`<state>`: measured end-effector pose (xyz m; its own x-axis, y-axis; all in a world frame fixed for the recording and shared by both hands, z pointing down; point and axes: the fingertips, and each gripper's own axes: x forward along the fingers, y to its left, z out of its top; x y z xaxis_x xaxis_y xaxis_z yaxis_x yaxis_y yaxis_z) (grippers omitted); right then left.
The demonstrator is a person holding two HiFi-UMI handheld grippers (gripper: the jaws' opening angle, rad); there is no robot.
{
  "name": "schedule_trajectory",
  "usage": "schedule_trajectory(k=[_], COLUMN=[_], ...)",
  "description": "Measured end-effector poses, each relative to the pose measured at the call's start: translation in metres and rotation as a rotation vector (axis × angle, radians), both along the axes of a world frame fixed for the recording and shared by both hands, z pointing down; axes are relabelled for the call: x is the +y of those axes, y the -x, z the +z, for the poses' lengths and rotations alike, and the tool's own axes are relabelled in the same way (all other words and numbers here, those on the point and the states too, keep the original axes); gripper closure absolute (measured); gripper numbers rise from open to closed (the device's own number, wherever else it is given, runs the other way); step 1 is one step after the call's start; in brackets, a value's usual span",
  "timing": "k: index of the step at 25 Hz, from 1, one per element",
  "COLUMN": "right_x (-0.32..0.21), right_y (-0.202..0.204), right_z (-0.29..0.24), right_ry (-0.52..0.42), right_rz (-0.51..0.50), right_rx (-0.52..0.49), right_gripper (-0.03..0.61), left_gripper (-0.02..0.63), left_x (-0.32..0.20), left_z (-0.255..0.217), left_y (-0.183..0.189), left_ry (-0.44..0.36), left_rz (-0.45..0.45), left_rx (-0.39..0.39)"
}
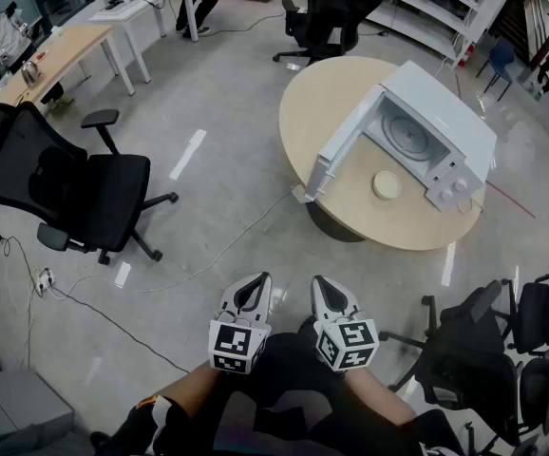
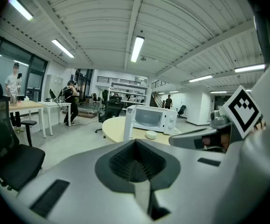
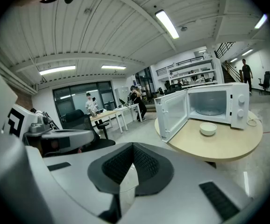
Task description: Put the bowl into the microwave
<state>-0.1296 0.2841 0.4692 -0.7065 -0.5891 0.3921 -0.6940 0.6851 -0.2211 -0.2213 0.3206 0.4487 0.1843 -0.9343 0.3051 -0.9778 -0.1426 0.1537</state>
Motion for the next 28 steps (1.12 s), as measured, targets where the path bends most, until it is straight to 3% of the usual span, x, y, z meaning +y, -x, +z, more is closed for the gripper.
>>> schedule_trajectory(k=[14,28], right_x=[-0.060,-0.144], right_y=[-0.044,-0.094], right_z=[0.002,-0.007], right_ry=[0.027,0.040], right_rz=[0.060,0.121], right_rx=[0.009,-0.045], right_gripper=[0.563,0.563], left_gripper=[0.568,0.568], left_x=[-0.065,-0.152], left_z=[0.004,-0.007], left_y=[-0.046,-0.099], left_ry=[0.029,0.038], left_rz=[0.062,0.117], left_rx=[0.011,-0.023])
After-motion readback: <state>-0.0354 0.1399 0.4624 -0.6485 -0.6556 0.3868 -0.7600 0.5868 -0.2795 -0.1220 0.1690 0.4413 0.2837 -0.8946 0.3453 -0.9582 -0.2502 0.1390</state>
